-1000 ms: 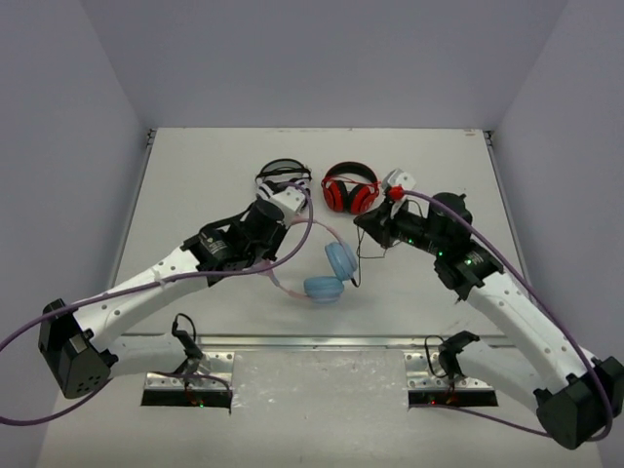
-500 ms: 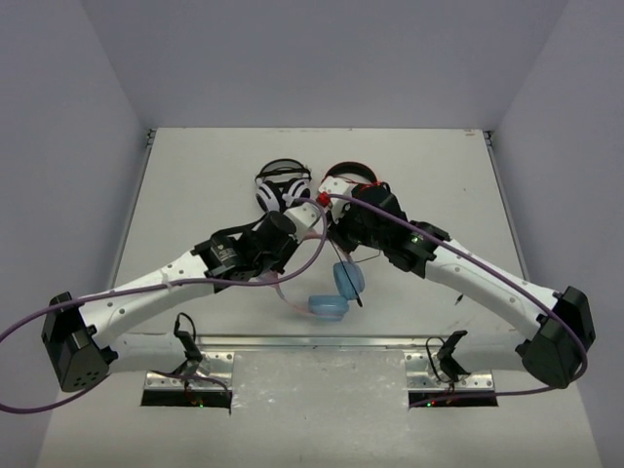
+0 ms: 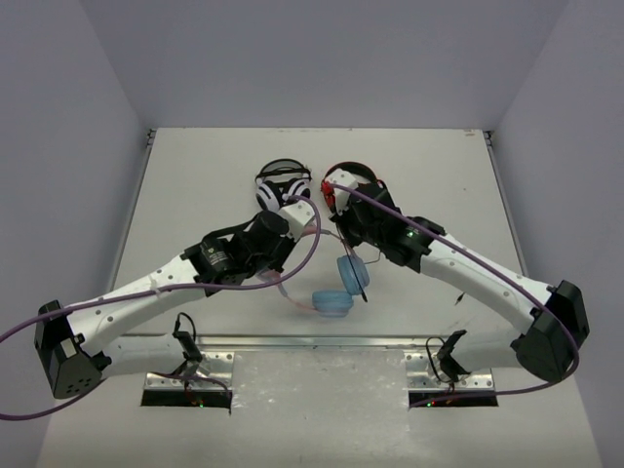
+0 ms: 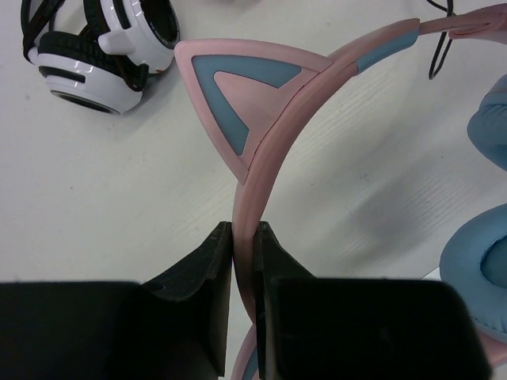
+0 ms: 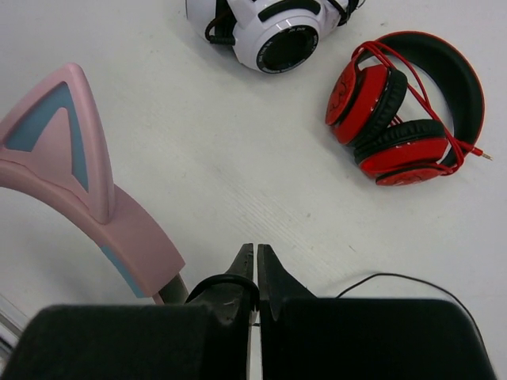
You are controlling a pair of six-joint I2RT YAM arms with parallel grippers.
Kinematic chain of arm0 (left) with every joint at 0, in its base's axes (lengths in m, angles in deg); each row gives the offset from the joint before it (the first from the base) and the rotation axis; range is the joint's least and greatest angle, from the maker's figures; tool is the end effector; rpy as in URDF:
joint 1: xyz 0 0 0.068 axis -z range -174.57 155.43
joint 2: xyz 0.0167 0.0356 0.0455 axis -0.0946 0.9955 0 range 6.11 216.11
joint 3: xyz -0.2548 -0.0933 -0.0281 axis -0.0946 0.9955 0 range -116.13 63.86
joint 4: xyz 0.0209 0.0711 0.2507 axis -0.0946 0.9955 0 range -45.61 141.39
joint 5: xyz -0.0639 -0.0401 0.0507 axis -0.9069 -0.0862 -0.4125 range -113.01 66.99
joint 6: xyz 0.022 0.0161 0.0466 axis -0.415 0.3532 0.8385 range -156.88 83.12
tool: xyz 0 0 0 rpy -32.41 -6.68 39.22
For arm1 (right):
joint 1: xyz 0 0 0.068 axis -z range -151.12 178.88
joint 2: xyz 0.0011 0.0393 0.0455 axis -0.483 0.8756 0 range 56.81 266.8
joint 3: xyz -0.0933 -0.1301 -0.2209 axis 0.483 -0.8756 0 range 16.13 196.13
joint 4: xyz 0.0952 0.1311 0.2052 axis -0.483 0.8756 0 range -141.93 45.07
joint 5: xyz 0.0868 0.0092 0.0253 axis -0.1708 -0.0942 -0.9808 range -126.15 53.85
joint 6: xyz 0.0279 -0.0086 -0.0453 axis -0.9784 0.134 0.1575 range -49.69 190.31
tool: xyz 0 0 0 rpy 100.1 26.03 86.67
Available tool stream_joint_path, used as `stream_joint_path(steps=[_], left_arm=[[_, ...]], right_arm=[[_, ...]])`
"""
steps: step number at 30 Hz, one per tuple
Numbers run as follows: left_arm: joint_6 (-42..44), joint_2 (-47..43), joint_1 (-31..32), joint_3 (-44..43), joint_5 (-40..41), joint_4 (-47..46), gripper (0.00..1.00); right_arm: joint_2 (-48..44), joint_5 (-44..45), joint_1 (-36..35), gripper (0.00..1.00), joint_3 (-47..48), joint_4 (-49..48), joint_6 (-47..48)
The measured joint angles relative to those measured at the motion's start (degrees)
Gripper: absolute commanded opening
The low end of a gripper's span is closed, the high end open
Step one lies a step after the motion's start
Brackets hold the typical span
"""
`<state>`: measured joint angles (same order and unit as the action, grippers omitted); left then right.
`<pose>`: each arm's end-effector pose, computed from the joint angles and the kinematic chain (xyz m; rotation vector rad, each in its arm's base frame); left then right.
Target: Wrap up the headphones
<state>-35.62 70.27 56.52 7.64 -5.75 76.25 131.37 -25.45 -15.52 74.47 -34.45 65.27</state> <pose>0.1582 -0.1791 0.3075 0.8400 2.0676 -0.1330 0.2135 0.1998 0.2967 -0.6255 2.0701 0.2995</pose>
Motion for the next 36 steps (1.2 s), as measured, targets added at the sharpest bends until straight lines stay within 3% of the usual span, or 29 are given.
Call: stream_joint_path(steps=[7,9,12,15,21,24,27,30,36], left_arm=[[0.04,-0.74,-0.17,0.07,-0.44,0.68,0.00],[0.26,-1.75,-0.17,0.17,-0.42,0.79,0.00],[1.11,-4.31,-0.17,0.83,-0.70,0.72,0.00],[1.77,-6.14,-0.17,0.96,-1.22,0.98,0.00],[2.60,-7.58,-0.11,1.51,-2.82,0.98,0.00],[2.89,-8.70,0.00,2.05,-4.50,0.98,0.00],[3.02,-10.88,0.11,2.43,-6.54,0.92,0.00],[3.04,-13.40,0.11,2.71,-7.74,0.31,0.00],[3.21,-18.32,-0.07,3.45,-10.47,-1.07,0.00]], right_arm=[[6.16,-0.33,0.00,0.01,6.69,6.51,0.07],[7.21,-0.50,0.00,0.09,7.39,7.80,0.09],[8.50,-1.42,0.02,0.11,7.69,8.83,0.02],[8.96,-3.43,0.00,0.01,7.67,8.63,0.04],[2.60,-11.52,0.09,0.02,-1.46,-1.95,-0.20],[-1.49,-15.80,0.33,0.13,-7.56,-8.90,-0.48],[-4.04,-18.84,1.01,0.11,-11.28,-14.49,-1.29],[-5.20,-21.86,1.90,0.01,-11.96,-17.73,-2.32],[-7.76,-26.93,2.45,0.03,-12.57,-22.49,-3.76]])
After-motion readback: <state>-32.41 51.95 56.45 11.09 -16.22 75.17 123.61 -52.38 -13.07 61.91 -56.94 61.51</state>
